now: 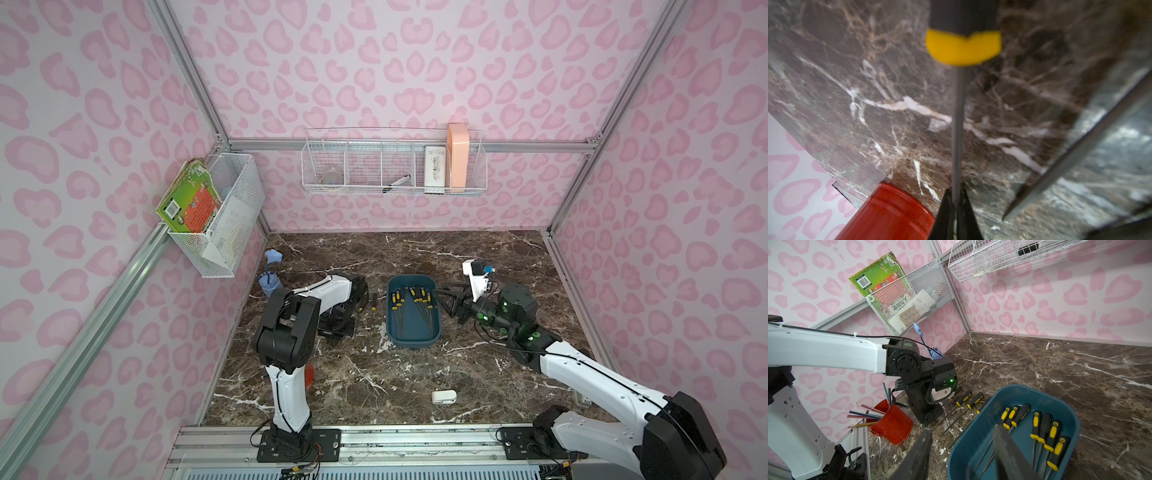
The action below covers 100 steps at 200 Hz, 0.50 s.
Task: Take the file tool out of the storage box
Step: Place the file tool at the center of the board.
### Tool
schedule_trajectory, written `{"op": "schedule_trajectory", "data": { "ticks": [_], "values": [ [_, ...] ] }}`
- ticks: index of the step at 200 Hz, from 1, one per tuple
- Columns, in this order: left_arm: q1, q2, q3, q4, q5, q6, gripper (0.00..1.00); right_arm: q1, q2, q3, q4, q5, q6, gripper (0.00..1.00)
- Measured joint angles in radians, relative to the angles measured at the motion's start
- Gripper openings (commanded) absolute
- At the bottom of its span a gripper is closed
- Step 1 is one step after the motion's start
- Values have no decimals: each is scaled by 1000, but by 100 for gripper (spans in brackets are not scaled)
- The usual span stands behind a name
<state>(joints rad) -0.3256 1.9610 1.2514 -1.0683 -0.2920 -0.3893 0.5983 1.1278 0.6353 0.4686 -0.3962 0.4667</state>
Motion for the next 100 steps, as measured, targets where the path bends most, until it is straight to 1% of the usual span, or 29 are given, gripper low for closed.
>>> {"op": "schedule_trajectory", "data": {
  "ticks": [100],
  "values": [
    [13,25,24,-35,6,7,1,0,2,0,0,-11,0,48]
  ]
}}
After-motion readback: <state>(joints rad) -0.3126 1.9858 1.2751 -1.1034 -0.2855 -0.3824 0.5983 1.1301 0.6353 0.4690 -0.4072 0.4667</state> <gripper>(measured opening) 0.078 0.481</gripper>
